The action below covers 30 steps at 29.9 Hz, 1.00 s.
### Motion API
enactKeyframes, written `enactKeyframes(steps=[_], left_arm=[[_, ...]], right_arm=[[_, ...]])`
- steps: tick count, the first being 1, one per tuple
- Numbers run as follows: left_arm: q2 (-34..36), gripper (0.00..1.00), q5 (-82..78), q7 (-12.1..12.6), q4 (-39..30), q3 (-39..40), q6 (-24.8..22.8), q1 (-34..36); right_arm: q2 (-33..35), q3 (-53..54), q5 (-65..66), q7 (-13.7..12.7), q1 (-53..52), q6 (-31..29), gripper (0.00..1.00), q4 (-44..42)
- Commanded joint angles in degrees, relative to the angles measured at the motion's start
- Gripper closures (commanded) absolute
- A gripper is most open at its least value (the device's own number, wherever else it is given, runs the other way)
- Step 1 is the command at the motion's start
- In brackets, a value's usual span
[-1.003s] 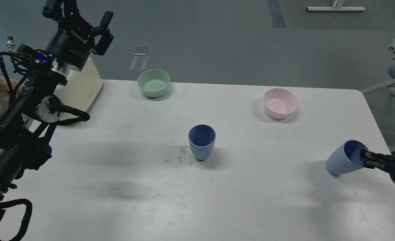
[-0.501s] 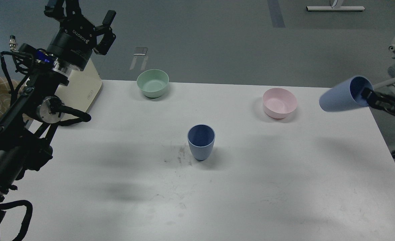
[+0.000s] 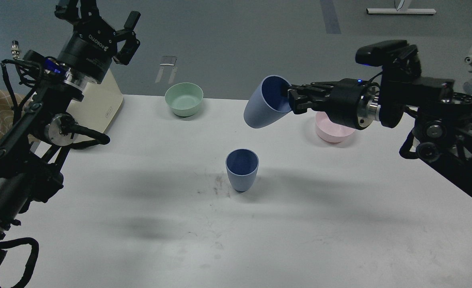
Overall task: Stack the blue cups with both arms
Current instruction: 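Lift the cup and carry it above the center cup, then lower the held cup into the center cup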
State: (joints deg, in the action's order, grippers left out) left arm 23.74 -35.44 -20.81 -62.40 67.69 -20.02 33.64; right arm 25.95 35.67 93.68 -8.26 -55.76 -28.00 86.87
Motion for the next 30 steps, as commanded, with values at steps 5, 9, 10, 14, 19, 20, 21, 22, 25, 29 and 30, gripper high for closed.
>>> enactKeyframes(steps=[5,9,10,14,19,20,21,22,25,29,30], left_arm=[[0.5,0.02,0.0,-0.1,0.0,0.1,-0.5,0.5],[0.8,0.02,0.0,-0.1,0.0,0.1,-0.5,0.5],[0.8,0.02,0.0,-0.1,0.0,0.1,-0.5,0.5],[0.7,0.02,0.0,-0.1,0.0,0.1,-0.5,0.5],[0.7,0.02,0.0,-0.1,0.0,0.2,-0.5,0.5],[0.7,0.02,0.0,-0.1,0.0,0.2,-0.5,0.5],[0.7,0.02,0.0,-0.1,0.0,0.2,-0.5,0.5],[0.6,0.02,0.0,-0.1,0.0,0.2,-0.5,0.5],[0.7,0.02,0.0,-0.2,0.0,0.2,-0.5,0.5],[0.7,0.02,0.0,-0.2,0.0,0.2,-0.6,0.5],[0.7,0.02,0.0,-0.2,0.0,0.2,-0.5,0.5]], right_arm=[[-9.1,-7.1,0.2,-0.5,-5.1,0.0,1.0,-5.4],[-8.8,-10.7,0.3,-1.6,-5.8,0.0,1.0,-5.4],[-8.7,-11.3,0.4,-1.7,-5.8,0.0,1.0,-5.4],[-8.2,-12.8,0.2,-1.7,-5.9,0.0,1.0,-5.1],[-5.9,-12.8,0.1,-1.7,-6.0,0.0,1.0,-4.9],[-5.5,-12.9,0.1,-1.7,-5.9,0.0,1.0,-4.9],[-5.1,-13.0,0.1,-1.7,-5.9,0.0,1.0,-4.9],[-4.8,-13.3,0.1,-1.8,-5.8,0.0,1.0,-4.9],[-4.2,-14.8,0.2,-1.7,-5.0,0.0,1.0,-4.8],[-4.6,-14.9,0.4,-1.7,-4.4,0.0,1.0,-4.8],[-4.7,-14.8,0.4,-1.7,-4.4,0.0,1.0,-4.9]])
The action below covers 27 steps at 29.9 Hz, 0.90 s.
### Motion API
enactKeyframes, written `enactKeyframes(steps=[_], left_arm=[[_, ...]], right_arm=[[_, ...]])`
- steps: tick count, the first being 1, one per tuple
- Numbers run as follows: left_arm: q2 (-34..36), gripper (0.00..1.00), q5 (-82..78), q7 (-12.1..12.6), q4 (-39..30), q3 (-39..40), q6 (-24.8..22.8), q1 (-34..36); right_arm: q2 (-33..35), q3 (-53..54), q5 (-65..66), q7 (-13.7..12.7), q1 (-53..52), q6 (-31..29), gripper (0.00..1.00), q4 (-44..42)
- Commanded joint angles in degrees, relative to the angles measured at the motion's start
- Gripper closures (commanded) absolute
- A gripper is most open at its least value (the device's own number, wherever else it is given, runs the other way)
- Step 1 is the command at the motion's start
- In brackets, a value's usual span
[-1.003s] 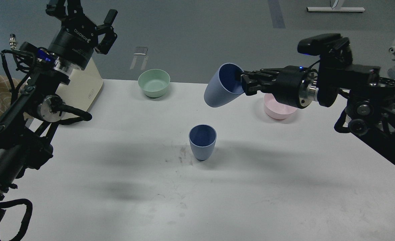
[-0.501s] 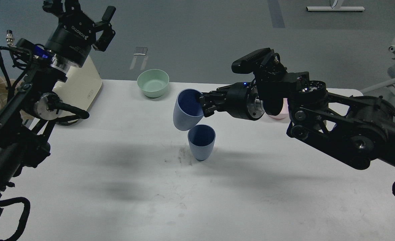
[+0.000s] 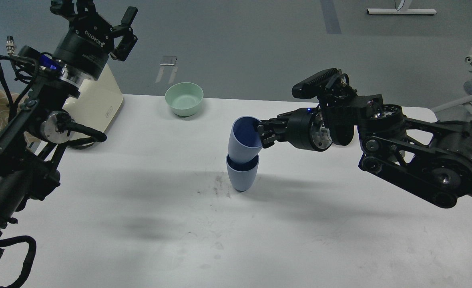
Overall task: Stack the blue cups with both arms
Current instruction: 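Lower the held cup into the center cup, then release the cup and retract the right arm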
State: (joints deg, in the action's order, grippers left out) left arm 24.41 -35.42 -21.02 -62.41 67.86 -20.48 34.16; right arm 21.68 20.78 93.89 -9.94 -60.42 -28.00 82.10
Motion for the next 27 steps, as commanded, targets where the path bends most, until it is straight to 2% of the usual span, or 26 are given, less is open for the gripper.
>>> enactKeyframes(steps=[1,21,24,27], left_arm=[[0.0,0.02,0.0,0.0,0.0,0.0,-0.1,0.0],[0.1,0.02,0.1,0.0,0.0,0.0,-0.1,0.3],[0.0,0.02,0.1,0.0,0.0,0.0,-0.1,0.2],[-0.1,0.02,0.1,0.0,0.0,0.0,-0.1,0.2]], right_arm=[[-0.5,0.0,0.2,0.0,0.0,0.0,1.0,-0.2],[-0.7,-0.3,0.2,-0.1,1.4,0.0,1.0,0.5],[-0.8,-0.3,0.2,-0.1,1.8,0.0,0.87,0.5],[-0.8,-0.2,0.2,-0.1,1.8,0.0,0.81,0.5]])
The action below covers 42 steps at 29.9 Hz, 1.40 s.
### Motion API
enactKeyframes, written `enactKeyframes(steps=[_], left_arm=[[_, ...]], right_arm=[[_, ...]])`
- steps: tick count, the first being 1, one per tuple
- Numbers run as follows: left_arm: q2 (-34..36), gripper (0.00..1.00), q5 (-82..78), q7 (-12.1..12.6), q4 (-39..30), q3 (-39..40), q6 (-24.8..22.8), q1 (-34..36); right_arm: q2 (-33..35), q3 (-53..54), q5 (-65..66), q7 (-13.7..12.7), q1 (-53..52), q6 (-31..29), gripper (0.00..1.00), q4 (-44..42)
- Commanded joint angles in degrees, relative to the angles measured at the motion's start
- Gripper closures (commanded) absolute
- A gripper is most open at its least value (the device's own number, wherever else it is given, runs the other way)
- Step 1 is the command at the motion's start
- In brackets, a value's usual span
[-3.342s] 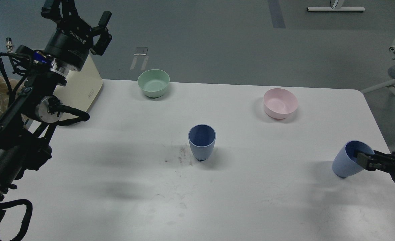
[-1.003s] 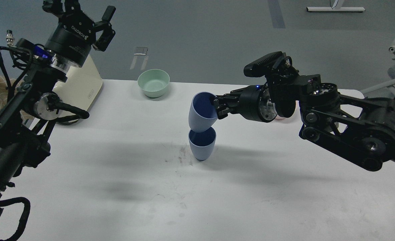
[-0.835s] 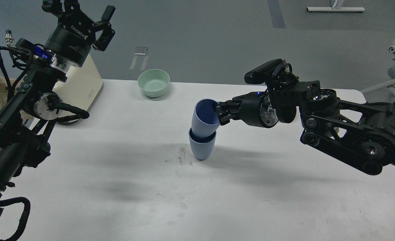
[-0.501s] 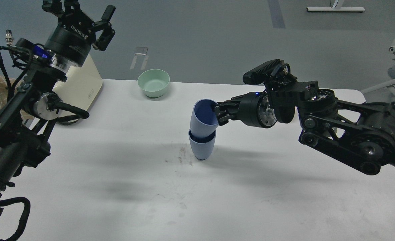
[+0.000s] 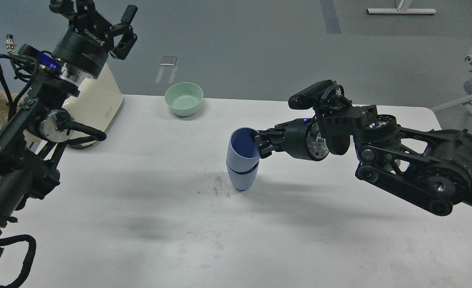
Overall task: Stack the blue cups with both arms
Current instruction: 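Release the cup and retract the right arm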
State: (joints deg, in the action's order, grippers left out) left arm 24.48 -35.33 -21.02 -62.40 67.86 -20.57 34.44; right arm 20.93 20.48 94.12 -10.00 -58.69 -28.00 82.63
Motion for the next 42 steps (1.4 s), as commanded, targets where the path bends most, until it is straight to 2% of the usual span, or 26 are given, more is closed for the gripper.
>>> enactKeyframes(steps=[1,3,9,11,13,14,15,16,17,29,37,39,41,42], left_arm=[[-0.1,0.02,0.0,0.0,0.0,0.0,0.0,-0.1],[-0.1,0.02,0.0,0.0,0.1,0.0,0.0,-0.1],[-0.1,0.02,0.0,0.0,0.0,0.0,0.0,-0.1],[-0.1,0.02,0.0,0.0,0.0,0.0,0.0,-0.1],[-0.2,0.02,0.0,0.0,0.0,0.0,0.0,-0.2],[-0.2,0.02,0.0,0.0,0.0,0.0,0.0,-0.2],[-0.3,0.02,0.0,0.0,0.0,-0.1,0.0,-0.2],[-0.2,0.02,0.0,0.0,0.0,-0.1,0.0,-0.3],[-0.3,0.02,0.0,0.0,0.0,-0.1,0.0,-0.3],[-0.5,0.02,0.5,0.2,1.8,0.3,-0.2,-0.7],[-0.1,0.02,0.4,0.4,2.5,-0.3,-0.4,1.4],[0.0,0.02,0.5,2.1,2.5,-0.1,-1.2,1.6],[0.1,0.02,0.9,4.8,2.5,0.8,-2.8,1.5],[0.2,0.02,1.1,5.0,2.5,0.8,-3.2,1.3]], right_arm=[[0.0,0.1,0.0,0.0,0.2,0.0,0.79,0.0],[0.0,0.2,0.0,0.0,0.2,0.0,0.76,0.0],[0.0,0.5,0.0,0.0,0.2,0.0,0.75,0.0],[0.0,0.8,-0.1,0.0,0.1,0.0,0.7,0.0],[0.0,2.3,-0.2,0.1,0.2,0.0,0.58,0.0],[-0.1,4.5,-0.4,0.1,0.2,0.0,0.43,-0.2],[-0.1,7.6,-0.5,0.1,0.2,0.0,0.2,-0.4],[-0.3,9.5,-0.6,0.2,0.2,0.0,0.07,-0.6],[-0.5,11.5,-0.7,0.2,0.2,0.0,0.0,-0.8],[-1.1,50.9,-2.1,0.7,2.3,0.0,0.0,-13.1],[-0.5,67.7,-13.2,0.9,5.2,0.0,0.0,-23.6],[-0.4,72.5,-18.2,0.9,6.5,0.0,0.0,-25.9],[-0.4,76.3,-25.4,0.9,8.1,0.0,0.0,-28.4],[-0.5,76.6,-27.2,0.9,8.5,0.0,0.0,-28.7]])
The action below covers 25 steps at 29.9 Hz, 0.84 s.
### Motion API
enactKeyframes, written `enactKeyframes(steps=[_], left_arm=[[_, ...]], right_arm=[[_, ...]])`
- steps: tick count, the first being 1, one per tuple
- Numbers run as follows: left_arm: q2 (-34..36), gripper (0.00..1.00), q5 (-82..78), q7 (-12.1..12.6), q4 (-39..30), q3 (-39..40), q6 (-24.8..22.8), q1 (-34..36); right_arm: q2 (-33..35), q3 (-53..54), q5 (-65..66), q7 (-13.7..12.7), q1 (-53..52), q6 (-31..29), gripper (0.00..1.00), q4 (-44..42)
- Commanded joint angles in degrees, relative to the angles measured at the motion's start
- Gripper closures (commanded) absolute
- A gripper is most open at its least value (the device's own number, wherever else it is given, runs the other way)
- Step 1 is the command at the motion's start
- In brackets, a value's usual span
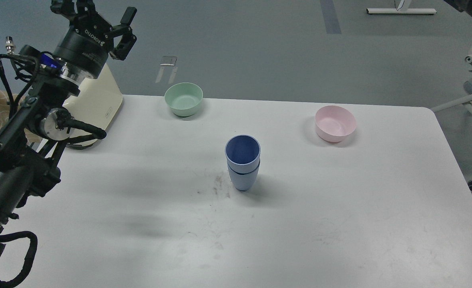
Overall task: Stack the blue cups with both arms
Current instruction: 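Release the cup and retract the right arm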
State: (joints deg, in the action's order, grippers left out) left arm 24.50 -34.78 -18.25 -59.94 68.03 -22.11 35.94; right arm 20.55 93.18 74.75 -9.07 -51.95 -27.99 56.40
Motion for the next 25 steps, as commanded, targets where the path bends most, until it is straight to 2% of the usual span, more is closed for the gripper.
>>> enactKeyframes(steps=[1,6,10,19,25], left_arm=[[0.3,0.02,1.0,2.3,0.1,0.6,-2.1,-0.3],[0.1,0.02,9.0,2.7,3.5,0.7,-2.8,0.3],[-0.6,0.02,12.5,2.7,6.4,0.6,-2.6,0.1],[-2.1,0.02,11.5,2.7,6.7,-0.4,-2.6,-0.4],[-2.8,0.02,11.4,2.7,6.7,-0.4,-2.1,-0.7]], right_arm=[[-0.1,4.1,-9.9,0.0,2.1,0.0,0.0,-2.7],[-0.4,4.2,-26.8,0.1,5.8,0.0,0.0,-3.1],[-0.7,4.2,-33.9,0.4,9.0,0.0,0.0,-4.0],[-5.7,4.2,-34.9,1.2,13.3,0.0,0.0,-3.4],[-6.0,4.2,-35.3,1.3,14.6,0.0,0.0,-3.3]])
